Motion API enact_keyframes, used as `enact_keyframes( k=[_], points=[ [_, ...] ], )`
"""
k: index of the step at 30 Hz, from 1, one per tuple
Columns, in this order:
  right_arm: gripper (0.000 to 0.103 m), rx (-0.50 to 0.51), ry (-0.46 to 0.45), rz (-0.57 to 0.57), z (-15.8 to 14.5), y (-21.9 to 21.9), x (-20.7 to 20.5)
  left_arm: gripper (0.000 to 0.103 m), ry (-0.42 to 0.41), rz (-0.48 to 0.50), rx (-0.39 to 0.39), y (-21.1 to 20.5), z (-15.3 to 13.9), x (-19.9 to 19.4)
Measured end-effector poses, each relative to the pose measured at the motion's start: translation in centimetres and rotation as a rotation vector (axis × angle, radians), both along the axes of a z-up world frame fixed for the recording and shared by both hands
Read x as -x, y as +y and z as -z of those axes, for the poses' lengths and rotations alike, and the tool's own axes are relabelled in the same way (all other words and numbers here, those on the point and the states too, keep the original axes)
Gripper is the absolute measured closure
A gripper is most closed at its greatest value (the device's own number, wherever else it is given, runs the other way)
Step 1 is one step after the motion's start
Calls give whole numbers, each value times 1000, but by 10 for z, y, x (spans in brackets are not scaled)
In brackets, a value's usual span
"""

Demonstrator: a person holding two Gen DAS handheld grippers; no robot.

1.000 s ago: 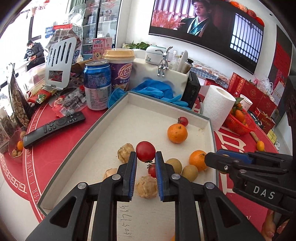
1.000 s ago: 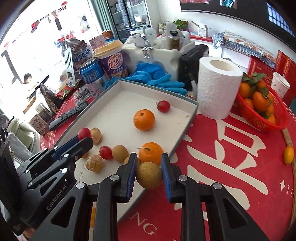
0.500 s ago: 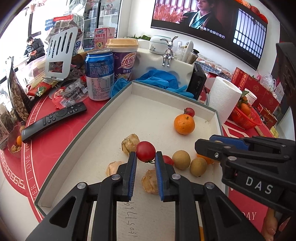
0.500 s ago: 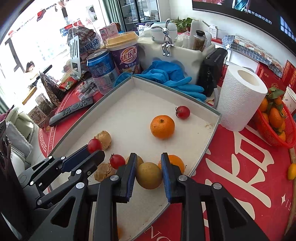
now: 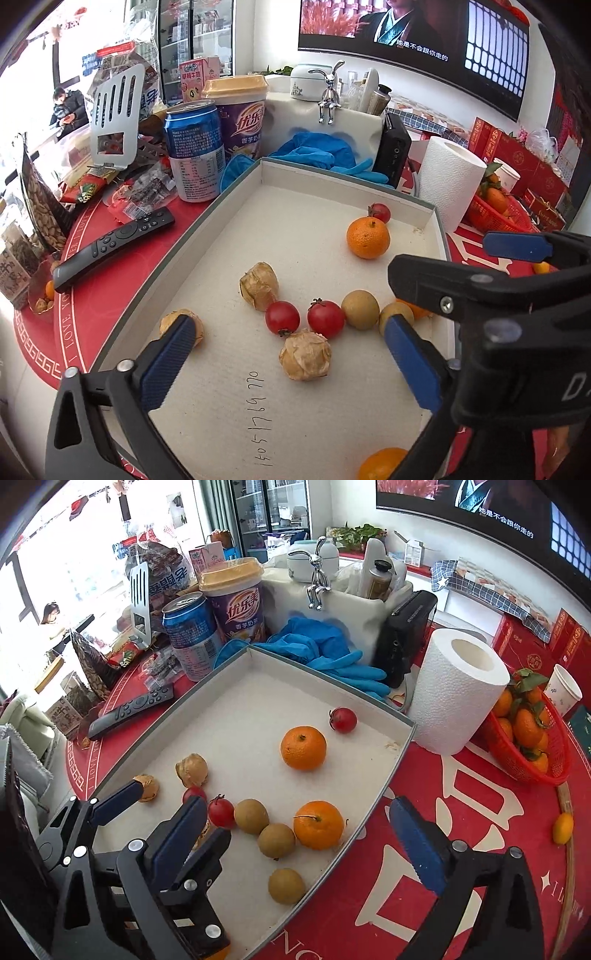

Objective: Organize fruits

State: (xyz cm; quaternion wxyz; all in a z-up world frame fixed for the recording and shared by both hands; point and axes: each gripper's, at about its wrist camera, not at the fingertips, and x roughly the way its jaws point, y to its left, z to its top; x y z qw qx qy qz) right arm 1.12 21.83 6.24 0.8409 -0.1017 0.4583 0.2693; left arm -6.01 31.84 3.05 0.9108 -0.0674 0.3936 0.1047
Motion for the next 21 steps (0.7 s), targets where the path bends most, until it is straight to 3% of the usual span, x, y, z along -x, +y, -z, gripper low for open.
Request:
enact_keyframes(
  k=[5,21],
  points=[
    [1,72,21,25,5,-1,1,0,-30,16,10,-2,-4,3],
    [1,101,32,18,9,0,5,0,-12,14,-18,-6,-1,1]
  ],
)
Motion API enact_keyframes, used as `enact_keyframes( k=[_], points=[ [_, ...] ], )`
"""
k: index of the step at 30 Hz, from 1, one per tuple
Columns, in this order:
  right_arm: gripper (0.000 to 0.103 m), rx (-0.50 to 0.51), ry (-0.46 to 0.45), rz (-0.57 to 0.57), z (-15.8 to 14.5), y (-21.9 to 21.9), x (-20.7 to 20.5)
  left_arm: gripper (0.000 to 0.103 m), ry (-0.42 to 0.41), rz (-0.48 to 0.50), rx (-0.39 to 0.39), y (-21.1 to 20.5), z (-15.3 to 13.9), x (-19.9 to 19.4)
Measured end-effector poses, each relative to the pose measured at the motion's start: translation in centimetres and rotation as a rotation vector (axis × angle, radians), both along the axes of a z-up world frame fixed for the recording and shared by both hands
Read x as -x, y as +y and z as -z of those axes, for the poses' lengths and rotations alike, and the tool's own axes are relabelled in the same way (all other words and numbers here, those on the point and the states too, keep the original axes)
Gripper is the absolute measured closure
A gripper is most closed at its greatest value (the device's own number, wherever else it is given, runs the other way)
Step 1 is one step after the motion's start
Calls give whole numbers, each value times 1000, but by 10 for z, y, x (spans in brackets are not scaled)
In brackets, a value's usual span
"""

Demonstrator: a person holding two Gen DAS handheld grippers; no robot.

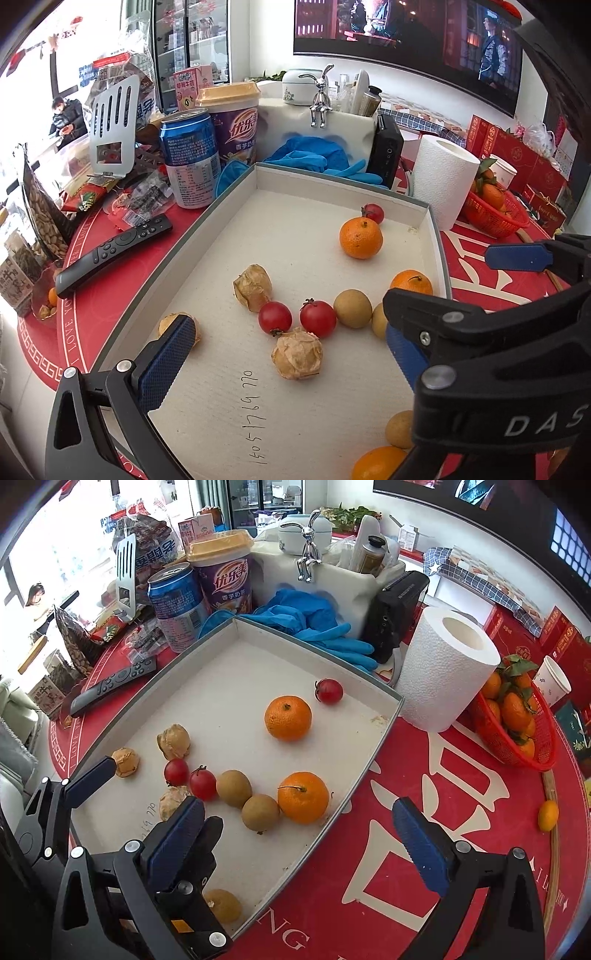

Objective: Organize fruits

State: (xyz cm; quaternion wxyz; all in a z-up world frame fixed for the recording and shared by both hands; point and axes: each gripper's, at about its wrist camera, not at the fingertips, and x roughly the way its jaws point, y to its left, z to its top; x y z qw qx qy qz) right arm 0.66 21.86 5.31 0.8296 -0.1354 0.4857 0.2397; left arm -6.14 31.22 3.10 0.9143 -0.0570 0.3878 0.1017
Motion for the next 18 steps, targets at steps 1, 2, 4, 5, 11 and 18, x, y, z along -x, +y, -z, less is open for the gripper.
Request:
enact_keyframes(
  k=[1,2,4,5,11,18],
  points=[
    [1,2,-2,-1,0,0,0,0,0,1,1,0,0,0],
    [1,3,-4,-1,-1,0,0,0,0,1,1,0,0,0],
    [1,4,-6,-1,-1,0,1,0,0,-1,-2,0,0,0],
    [1,4,-6,-1,-1,0,1,0,0,-2,-4,0,0,0],
    [1,3,-5,0,-1,0,1,0,0,-2,-6,-1,0,0],
    [1,0,-4,1,-1,-1,1,0,-9,-2,-22,-2,-1,1]
  ],
)
